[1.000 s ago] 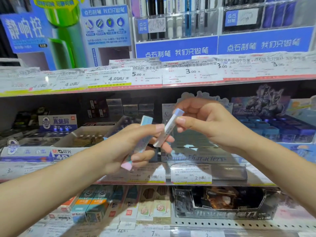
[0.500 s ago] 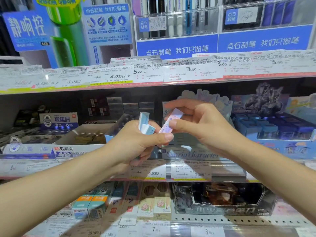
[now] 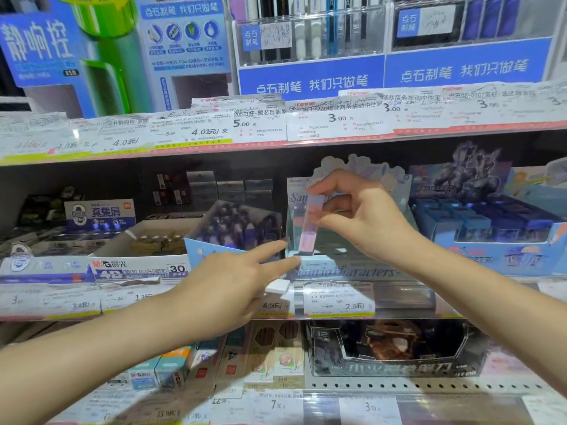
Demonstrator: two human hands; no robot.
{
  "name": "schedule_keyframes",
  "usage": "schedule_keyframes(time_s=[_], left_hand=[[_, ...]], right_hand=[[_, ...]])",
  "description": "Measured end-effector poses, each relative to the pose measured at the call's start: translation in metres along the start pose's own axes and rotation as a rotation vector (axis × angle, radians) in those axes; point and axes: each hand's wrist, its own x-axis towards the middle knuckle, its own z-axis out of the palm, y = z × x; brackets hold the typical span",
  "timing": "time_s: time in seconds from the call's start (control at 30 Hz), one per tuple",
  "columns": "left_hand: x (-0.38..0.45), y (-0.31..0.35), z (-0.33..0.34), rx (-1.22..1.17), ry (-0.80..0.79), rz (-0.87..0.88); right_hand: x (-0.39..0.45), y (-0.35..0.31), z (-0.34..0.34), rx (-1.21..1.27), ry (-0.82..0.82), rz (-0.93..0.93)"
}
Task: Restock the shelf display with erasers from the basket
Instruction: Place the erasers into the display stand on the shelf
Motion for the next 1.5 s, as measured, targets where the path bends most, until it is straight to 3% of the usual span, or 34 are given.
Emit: schedule_keyframes(time_s=[0.3, 0.53, 0.8, 0.9, 1.0, 1.13, 1.3, 1.5], left_hand=[[0.007, 0.008, -0.009, -0.120, -0.197, -0.186], [0.007, 0.005, -0.010, -0.238, -0.080, -0.139], [0.007, 0.001, -0.011, -0.303, 0.063, -0.073], [0.009, -0.001, -0.014, -0.307, 0.015, -0.075], [0.011, 0.000, -0.019, -0.449, 0.024, -0.116], [0.014, 0.011, -0.028, -0.749, 0.054, -0.315], [0.025, 0.016, -0.033, -1.240, -0.122, -0.427], [0.031, 0.021, -0.034, -1.516, -0.253, -0.414]], right_hand=[[0.006, 0.011, 0.013, -0.066, -0.032, -0.049], [0.006, 0.016, 0.013, -0.278, -0.058, -0.169], [0.002, 0.021, 0.015, -0.203, -0.096, -0.081], [0.006, 0.019, 0.013, -0.188, -0.117, -0.055], [0.008, 0.011, 0.008, -0.195, -0.145, -0.028], [0.001, -0.007, 0.005, -0.118, -0.053, -0.040], [-0.007, -0.034, 0.005, 0.084, -0.182, -0.032], [-0.005, -0.030, 0.004, 0.128, -0.255, 0.045]])
